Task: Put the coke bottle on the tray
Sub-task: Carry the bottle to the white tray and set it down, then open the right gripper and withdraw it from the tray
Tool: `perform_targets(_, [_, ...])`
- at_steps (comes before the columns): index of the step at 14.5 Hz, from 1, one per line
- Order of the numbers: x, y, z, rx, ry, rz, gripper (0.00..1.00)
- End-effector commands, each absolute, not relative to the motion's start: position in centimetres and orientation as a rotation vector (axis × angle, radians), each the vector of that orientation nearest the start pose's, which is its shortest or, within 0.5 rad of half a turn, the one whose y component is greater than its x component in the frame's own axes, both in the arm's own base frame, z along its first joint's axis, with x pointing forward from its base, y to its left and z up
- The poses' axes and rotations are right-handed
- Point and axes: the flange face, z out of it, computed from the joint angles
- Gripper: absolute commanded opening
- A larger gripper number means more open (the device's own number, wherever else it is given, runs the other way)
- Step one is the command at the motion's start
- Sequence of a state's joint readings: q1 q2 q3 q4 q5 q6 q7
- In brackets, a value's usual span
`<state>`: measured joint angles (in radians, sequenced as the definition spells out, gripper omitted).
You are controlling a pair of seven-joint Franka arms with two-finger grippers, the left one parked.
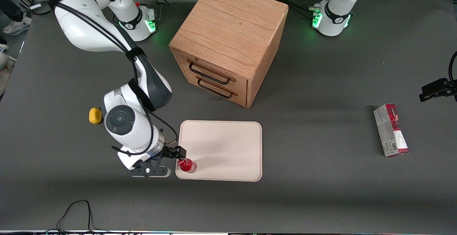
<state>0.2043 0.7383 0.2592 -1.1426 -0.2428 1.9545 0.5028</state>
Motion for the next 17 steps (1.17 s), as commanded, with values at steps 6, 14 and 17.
perform_targets(6, [60.9, 11.9, 49.2, -3.169, -0.048, -0.011, 1.00])
perform_targets(14, [52.4, -0.9, 56.7, -3.080, 0.111, 0.130, 1.00])
perform_targets(17, [52.9, -1.0, 56.4, -3.084, 0.131, 0.100, 1.00])
